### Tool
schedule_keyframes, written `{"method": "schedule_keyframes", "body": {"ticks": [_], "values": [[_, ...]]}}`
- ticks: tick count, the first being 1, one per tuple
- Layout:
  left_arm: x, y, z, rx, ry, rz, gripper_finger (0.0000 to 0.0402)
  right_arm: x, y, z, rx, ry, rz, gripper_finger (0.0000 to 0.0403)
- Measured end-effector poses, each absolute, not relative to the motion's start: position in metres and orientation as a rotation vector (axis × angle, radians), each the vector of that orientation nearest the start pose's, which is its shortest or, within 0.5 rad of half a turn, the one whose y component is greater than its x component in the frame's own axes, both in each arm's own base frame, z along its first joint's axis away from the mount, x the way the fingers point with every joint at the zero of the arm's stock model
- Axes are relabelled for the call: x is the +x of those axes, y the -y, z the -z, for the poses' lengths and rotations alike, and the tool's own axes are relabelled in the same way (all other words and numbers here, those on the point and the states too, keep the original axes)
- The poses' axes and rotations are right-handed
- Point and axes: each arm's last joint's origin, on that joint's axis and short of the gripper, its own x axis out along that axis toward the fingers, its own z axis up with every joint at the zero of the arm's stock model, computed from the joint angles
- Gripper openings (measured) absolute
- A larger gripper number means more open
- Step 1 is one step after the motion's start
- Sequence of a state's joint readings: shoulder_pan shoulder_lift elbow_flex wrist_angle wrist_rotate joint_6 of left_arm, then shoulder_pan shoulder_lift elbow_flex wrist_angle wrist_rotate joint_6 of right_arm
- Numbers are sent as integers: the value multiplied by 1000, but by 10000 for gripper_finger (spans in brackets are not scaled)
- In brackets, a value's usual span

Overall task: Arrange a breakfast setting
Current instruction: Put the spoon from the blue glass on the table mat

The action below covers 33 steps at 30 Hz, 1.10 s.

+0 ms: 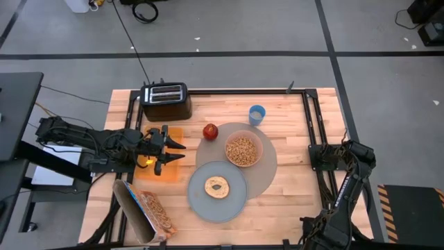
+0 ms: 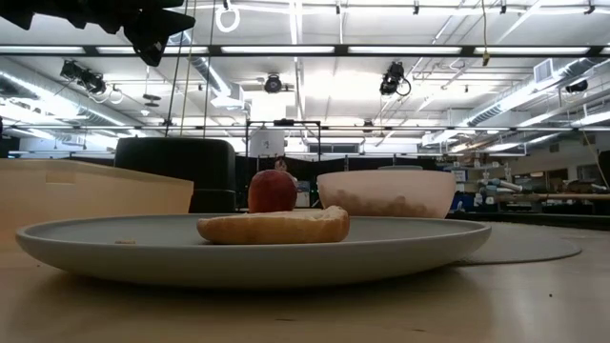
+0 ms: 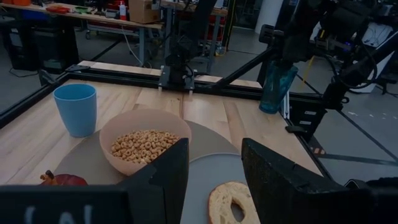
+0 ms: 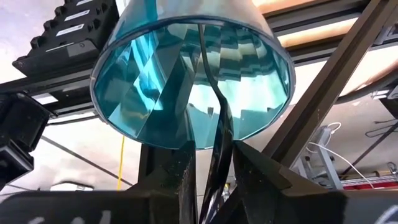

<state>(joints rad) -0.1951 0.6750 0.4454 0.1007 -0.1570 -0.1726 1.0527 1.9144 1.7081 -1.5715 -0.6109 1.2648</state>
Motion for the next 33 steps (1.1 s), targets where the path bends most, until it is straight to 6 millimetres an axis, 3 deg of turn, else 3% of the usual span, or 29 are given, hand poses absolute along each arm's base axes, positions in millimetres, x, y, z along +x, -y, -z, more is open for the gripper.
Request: {"method": "schedule_keyframes", "body": {"ticks": [6, 18, 33], "values": [[159, 27, -259, -150, -130, 27, 155, 155, -306, -271, 291, -2199, 196, 106], [159, 27, -259, -150, -130, 27, 155, 155, -305, -271, 305, -2214, 210, 40], [159, 27, -259, -148, -130, 27, 155, 162, -302, -272, 386, -2248, 267, 33]]}}
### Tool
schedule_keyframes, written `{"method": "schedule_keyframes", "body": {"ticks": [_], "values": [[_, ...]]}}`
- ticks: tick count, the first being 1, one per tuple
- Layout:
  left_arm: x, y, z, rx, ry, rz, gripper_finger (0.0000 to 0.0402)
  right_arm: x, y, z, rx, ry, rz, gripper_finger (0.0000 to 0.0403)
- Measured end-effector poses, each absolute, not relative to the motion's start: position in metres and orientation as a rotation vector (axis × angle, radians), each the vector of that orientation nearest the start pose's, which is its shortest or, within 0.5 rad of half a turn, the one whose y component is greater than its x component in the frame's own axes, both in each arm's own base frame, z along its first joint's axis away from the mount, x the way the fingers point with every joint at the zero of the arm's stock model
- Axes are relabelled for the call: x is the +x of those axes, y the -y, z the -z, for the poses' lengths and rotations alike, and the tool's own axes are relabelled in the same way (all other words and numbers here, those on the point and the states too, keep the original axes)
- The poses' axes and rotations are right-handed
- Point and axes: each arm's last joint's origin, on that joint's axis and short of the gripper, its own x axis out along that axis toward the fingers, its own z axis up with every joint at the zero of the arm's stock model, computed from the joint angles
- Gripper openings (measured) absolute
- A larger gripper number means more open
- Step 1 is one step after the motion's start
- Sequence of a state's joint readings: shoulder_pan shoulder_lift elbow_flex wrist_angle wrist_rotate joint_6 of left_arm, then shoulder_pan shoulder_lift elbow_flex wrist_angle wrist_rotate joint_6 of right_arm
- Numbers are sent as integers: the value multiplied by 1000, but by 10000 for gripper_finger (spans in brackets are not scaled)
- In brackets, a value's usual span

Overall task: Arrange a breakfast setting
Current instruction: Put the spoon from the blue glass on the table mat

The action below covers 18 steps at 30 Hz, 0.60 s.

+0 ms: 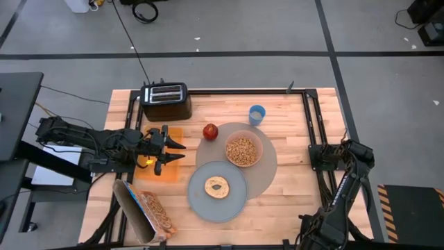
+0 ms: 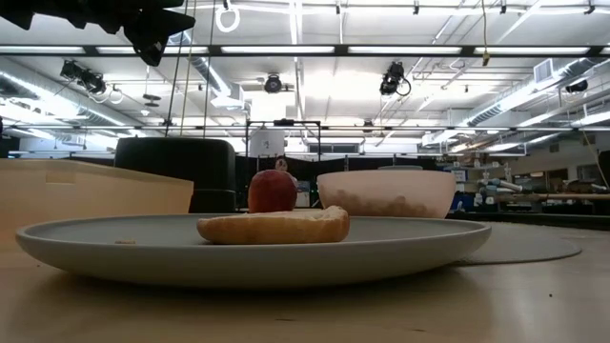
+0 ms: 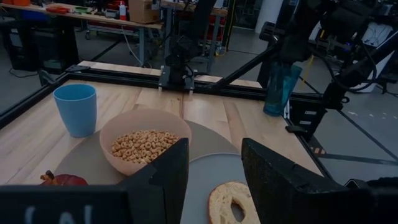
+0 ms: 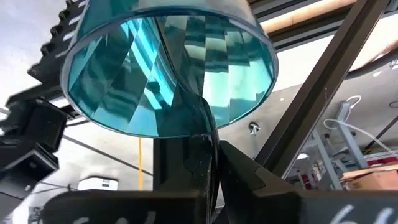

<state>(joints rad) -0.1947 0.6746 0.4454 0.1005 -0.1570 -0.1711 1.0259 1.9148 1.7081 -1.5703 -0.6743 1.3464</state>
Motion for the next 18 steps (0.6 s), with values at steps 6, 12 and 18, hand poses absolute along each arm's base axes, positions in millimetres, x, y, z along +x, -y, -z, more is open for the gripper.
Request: {"method": "schedule_keyframes", "body": {"ticks": [6, 12, 18], "values": [[159, 27, -259, -134, -130, 28, 155, 171, -297, -272, 445, -2253, 325, 19], [159, 27, -259, -106, -129, 30, 155, 179, -293, -273, 523, -2286, 380, 17], [159, 27, -259, -91, -129, 30, 155, 188, -288, -274, 625, -2325, 458, 16]]}}
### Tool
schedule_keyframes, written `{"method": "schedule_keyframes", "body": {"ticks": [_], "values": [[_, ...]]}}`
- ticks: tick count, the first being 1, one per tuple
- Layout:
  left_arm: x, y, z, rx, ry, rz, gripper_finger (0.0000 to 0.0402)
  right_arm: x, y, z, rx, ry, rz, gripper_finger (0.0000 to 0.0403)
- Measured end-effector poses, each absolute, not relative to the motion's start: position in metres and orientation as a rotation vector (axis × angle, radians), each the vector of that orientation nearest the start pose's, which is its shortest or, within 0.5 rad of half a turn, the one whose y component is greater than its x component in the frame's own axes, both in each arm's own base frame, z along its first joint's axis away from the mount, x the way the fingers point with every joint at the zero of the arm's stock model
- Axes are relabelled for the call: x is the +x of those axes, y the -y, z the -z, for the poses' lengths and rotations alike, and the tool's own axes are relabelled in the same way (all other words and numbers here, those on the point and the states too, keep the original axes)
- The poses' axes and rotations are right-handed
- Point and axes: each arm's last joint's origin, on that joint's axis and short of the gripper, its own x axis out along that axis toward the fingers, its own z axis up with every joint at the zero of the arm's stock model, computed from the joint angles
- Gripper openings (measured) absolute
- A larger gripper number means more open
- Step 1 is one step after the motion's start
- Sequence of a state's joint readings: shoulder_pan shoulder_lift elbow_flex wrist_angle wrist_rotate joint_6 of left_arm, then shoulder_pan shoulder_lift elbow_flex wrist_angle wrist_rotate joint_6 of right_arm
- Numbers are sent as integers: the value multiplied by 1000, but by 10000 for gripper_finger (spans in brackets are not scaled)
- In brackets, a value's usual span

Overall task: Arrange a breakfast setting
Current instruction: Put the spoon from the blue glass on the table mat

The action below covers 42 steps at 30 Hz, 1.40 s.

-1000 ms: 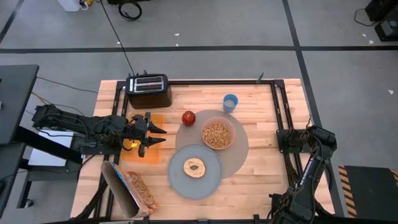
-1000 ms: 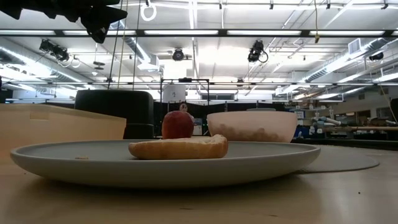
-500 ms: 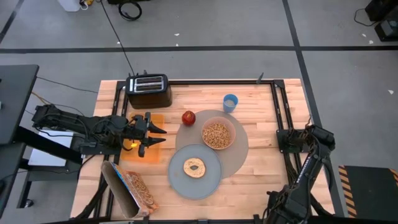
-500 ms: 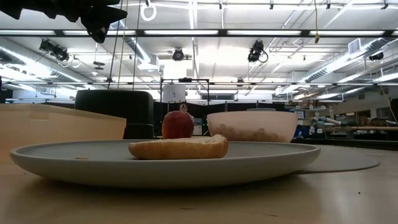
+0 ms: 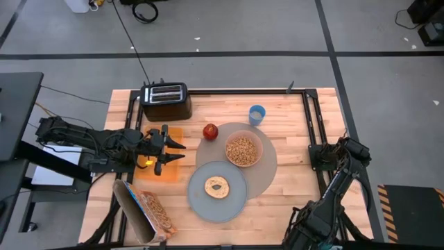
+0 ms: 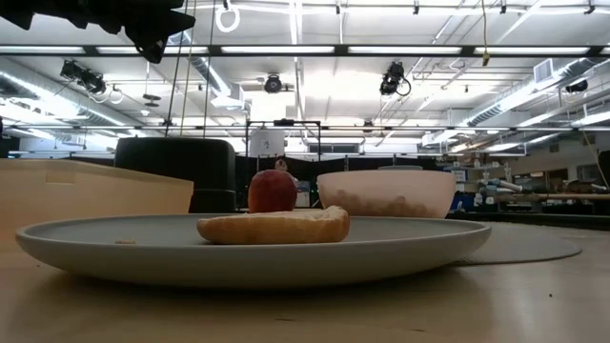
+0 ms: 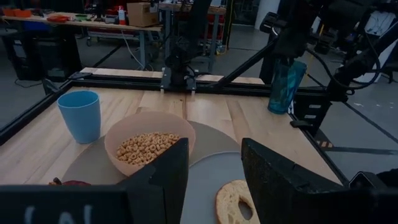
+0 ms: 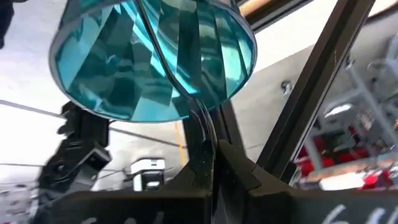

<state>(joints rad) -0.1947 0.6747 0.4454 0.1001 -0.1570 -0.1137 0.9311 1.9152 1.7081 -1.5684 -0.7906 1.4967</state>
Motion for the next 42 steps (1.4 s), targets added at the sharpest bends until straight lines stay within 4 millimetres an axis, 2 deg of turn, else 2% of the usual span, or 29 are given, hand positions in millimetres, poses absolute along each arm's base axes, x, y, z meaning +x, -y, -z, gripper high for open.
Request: {"method": "schedule_keyframes", "body": {"ticks": [8, 30, 42], "values": [[159, 27, -258, -35, -132, 35, 155, 204, -277, -275, 743, -2346, 548, 16], [159, 27, -256, 22, -160, 39, 155, 229, -258, -279, 944, -2462, 541, 16], [158, 27, -251, 34, -205, 39, 155, 239, -252, -300, 1026, -2394, 544, 16]]}}
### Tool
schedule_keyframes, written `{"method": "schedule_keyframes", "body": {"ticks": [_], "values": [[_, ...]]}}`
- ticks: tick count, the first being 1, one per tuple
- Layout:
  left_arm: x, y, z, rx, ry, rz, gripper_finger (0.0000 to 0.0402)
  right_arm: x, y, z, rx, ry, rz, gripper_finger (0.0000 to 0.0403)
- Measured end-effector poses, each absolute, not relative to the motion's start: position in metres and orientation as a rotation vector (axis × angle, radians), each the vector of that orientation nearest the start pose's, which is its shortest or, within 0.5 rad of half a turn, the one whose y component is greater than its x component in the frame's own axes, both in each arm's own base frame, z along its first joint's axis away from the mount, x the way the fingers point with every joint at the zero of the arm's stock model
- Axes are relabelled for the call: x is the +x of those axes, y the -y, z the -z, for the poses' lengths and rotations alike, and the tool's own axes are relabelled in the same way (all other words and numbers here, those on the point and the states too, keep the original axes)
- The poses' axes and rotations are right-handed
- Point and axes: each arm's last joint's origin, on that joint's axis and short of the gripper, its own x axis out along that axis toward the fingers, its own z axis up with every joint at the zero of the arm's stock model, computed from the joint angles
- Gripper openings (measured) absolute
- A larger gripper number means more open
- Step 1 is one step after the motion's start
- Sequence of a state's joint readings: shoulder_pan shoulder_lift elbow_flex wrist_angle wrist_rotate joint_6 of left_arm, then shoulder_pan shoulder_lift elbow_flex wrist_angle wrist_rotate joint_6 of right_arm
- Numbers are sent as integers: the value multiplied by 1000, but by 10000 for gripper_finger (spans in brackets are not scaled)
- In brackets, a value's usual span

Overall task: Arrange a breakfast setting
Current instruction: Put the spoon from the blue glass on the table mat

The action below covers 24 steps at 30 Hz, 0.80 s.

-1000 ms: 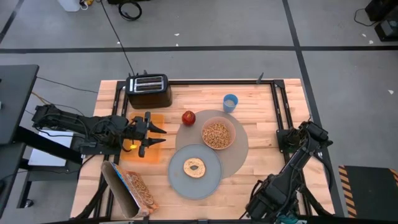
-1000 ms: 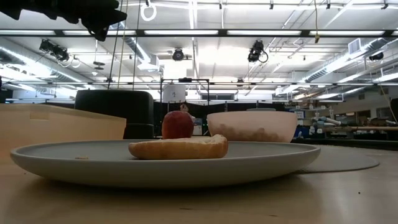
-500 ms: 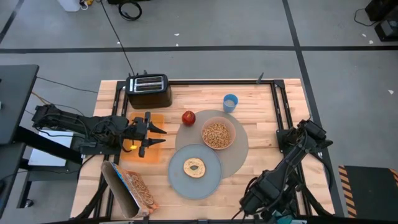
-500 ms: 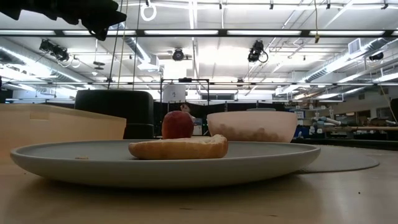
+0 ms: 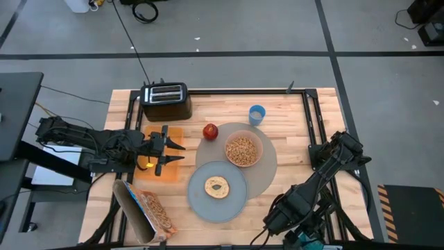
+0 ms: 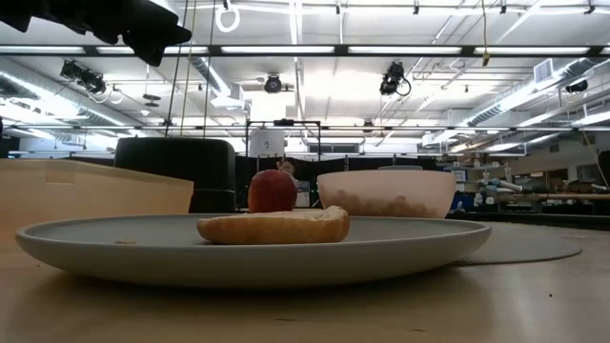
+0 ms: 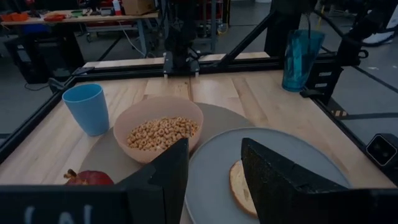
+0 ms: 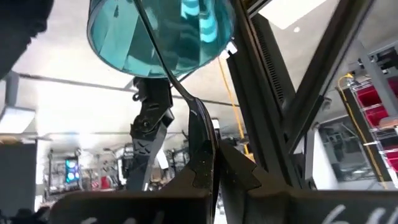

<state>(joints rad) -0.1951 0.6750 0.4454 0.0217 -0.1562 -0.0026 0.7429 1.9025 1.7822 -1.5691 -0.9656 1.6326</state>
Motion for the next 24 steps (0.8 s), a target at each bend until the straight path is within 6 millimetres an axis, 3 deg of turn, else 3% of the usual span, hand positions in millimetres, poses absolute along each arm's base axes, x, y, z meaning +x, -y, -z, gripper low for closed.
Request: {"method": "schedule_keyframes", "body": {"ticks": [14, 24], "values": [[158, 27, -250, 83, -217, 44, 155, 215, -231, -345, 1160, -2354, 605, 16], [158, 27, -250, 103, -216, 46, 155, 195, -212, -385, 1260, -2392, 356, 16]]}}
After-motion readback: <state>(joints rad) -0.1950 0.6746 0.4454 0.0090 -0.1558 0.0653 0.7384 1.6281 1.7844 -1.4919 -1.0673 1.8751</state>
